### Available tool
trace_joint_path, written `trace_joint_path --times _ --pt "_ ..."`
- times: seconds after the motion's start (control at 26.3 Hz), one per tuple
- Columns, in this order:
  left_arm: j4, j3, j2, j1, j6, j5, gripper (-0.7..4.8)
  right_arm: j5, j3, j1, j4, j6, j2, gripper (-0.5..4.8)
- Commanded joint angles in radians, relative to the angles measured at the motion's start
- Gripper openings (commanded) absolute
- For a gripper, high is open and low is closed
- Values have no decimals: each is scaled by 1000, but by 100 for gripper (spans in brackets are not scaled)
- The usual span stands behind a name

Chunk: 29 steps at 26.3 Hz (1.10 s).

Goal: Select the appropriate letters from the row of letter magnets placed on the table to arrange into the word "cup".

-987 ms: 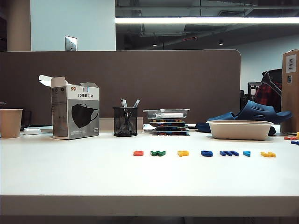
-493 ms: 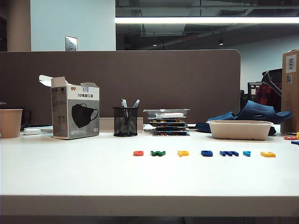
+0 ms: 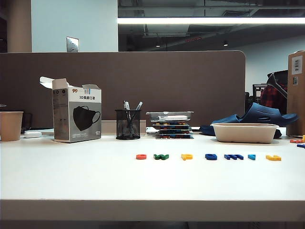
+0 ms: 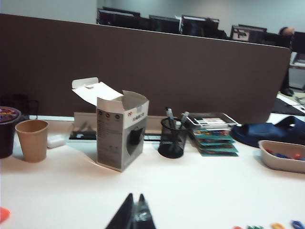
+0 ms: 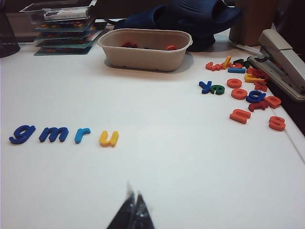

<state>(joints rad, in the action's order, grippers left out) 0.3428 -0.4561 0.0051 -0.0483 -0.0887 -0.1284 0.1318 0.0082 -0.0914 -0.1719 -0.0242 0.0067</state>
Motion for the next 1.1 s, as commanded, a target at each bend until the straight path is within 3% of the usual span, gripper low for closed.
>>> trace_joint_path --times 0.04,0.27,0.8,0.95,1.1 --pt "113 -93 16 0 -71 -15 -5 0 -6 2 20 3 -9 -1" --pt "245 -273 101 0 -138 -58 -5 0 -6 2 20 3 -9 -1" --pt "697 -838 602 0 -362 -418 -5 0 -6 2 19 3 -9 -1" --pt "786 -942 689 -13 -369 -441 -5 0 -6 2 19 3 -9 -1" --pt "793 -1028 758 -111 -385 -394 -5 0 -6 1 19 3 -9 -1"
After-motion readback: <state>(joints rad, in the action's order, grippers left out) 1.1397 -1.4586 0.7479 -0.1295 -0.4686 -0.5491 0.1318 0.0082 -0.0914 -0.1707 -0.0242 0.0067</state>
